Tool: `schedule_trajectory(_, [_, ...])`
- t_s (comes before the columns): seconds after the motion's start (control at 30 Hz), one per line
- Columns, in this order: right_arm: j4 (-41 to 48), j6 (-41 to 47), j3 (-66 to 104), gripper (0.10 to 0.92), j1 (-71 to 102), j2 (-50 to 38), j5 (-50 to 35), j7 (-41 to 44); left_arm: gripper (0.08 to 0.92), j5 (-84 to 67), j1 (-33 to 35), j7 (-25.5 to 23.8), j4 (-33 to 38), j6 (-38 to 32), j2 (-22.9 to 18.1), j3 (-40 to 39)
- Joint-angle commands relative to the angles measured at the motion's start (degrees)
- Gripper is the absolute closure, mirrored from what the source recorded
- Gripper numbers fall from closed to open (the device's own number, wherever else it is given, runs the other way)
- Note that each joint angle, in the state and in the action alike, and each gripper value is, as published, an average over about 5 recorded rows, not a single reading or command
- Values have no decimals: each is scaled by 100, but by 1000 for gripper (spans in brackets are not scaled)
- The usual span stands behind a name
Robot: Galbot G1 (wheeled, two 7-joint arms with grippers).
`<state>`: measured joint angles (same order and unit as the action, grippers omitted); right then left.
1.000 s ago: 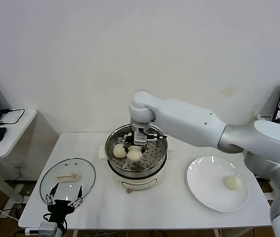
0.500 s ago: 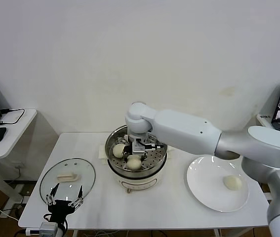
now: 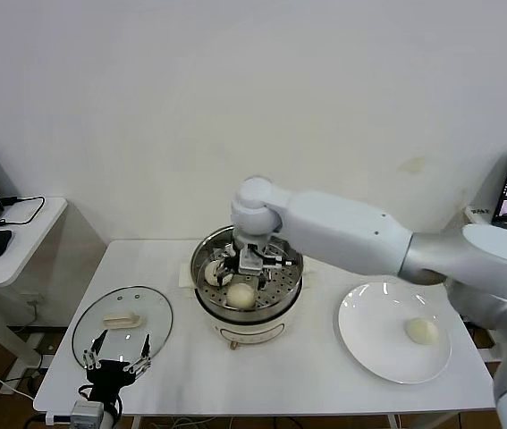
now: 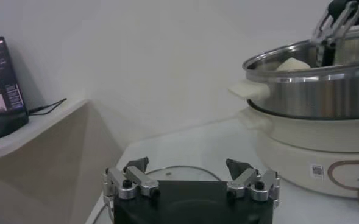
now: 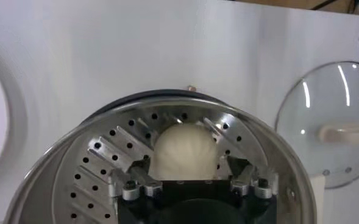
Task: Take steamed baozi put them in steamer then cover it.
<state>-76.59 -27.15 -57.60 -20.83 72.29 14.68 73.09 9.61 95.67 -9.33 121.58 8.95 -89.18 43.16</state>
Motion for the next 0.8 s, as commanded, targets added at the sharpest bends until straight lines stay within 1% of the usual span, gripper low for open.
schedule_trajectory(0.03, [-376,2015,505,203,-828,-1556,-1974,193,177,23,-6,-13,-1,8,57,-46])
schedule_trajectory(0.17, [-494,3385,307,202,-1223,-2376,-2951,246,177,40,-56,-41,-28,20,103,-109])
schedule_trajectory(0.27, [-644,4204,376,203,-1174,-2985,-3044,290,177,31,-76,-82,23,47,130,-170])
schedule_trajectory(0.37, [-815,4714,474,203,-949,-3659,-2820,291,177,17,-60,-114,92,77,160,-230])
schedule_trajectory(0.47, [-971,4952,541,203,-663,-4237,-2430,306,177,14,-32,-131,117,94,184,-273])
schedule_trajectory(0.6, [-1128,4939,704,203,-116,-4757,-1844,396,177,19,19,-128,122,104,190,-329])
schedule_trajectory(0.8, [-981,4677,1937,203,1555,-4995,-954,441,177,26,164,-126,261,121,192,-380])
